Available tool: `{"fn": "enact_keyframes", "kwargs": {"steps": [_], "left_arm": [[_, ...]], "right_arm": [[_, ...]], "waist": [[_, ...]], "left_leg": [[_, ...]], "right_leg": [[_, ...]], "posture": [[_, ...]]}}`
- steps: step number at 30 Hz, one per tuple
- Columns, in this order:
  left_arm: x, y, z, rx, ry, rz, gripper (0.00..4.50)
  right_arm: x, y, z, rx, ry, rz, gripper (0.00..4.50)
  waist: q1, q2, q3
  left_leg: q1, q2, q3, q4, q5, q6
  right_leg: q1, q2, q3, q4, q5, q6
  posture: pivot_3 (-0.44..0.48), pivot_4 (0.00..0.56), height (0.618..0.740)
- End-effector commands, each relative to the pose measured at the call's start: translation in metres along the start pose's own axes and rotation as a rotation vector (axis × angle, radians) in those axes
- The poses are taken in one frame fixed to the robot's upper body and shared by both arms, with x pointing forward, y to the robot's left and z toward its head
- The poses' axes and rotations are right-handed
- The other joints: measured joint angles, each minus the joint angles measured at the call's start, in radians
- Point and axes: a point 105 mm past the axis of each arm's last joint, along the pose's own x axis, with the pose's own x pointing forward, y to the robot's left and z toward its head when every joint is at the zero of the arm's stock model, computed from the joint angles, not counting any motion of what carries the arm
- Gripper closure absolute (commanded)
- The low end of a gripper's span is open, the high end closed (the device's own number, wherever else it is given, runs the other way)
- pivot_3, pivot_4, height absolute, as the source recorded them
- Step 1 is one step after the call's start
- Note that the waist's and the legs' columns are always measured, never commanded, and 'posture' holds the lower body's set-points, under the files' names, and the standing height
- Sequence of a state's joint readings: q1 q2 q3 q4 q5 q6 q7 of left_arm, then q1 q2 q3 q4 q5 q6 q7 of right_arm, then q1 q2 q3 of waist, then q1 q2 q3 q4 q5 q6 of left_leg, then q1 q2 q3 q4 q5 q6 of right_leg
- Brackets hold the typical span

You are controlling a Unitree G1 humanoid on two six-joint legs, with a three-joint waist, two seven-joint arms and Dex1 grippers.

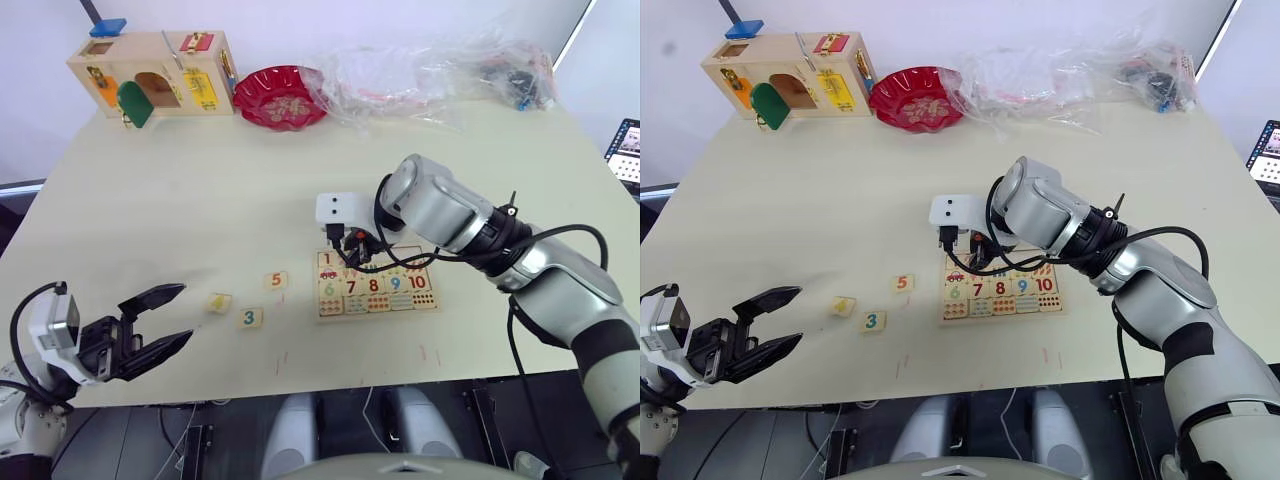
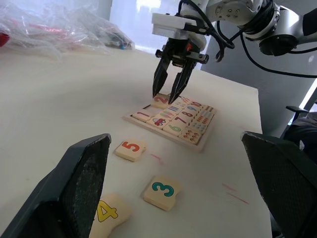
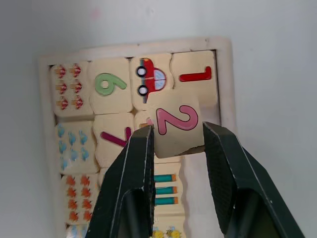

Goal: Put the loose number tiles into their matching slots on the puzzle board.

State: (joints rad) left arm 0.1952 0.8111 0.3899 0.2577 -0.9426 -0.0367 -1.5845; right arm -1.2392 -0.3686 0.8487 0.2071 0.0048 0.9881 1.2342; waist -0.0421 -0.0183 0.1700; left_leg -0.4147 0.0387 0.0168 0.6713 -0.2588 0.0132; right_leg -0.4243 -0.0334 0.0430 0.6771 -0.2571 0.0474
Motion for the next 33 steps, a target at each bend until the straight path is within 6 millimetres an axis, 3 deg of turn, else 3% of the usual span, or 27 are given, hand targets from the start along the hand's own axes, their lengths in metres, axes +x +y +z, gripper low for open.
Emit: {"fn": "enact_keyframes", "kwargs": {"steps": [1,33], "left_arm": [[-0.002,-0.004,0.008,0.042,-0.001,-0.03,0.0],[0.001,-0.002,0.007,0.035,0.003,-0.035,0.0]], "right_arm": [[-0.005,-0.01,0.005,-0.016,-0.008,-0.046,3.63],[0.005,-0.012,-0.005,0.006,0.018,-0.061,3.63]], "waist": [[-0.001,0.0,0.0],[-0.001,0.0,0.0]], "left_leg": [[0.0,0.0,0.0,0.0,0.0,0.0],[0.0,0.0,0.0,0.0,0.0,0.0]], "right_leg": [[0.0,0.0,0.0,0.0,0.0,0.0],[-0.001,0.0,0.0,0.0,0.0,0.0]], "posture": [[0.0,0.15,0.74],[0.0,0.15,0.74]]}}
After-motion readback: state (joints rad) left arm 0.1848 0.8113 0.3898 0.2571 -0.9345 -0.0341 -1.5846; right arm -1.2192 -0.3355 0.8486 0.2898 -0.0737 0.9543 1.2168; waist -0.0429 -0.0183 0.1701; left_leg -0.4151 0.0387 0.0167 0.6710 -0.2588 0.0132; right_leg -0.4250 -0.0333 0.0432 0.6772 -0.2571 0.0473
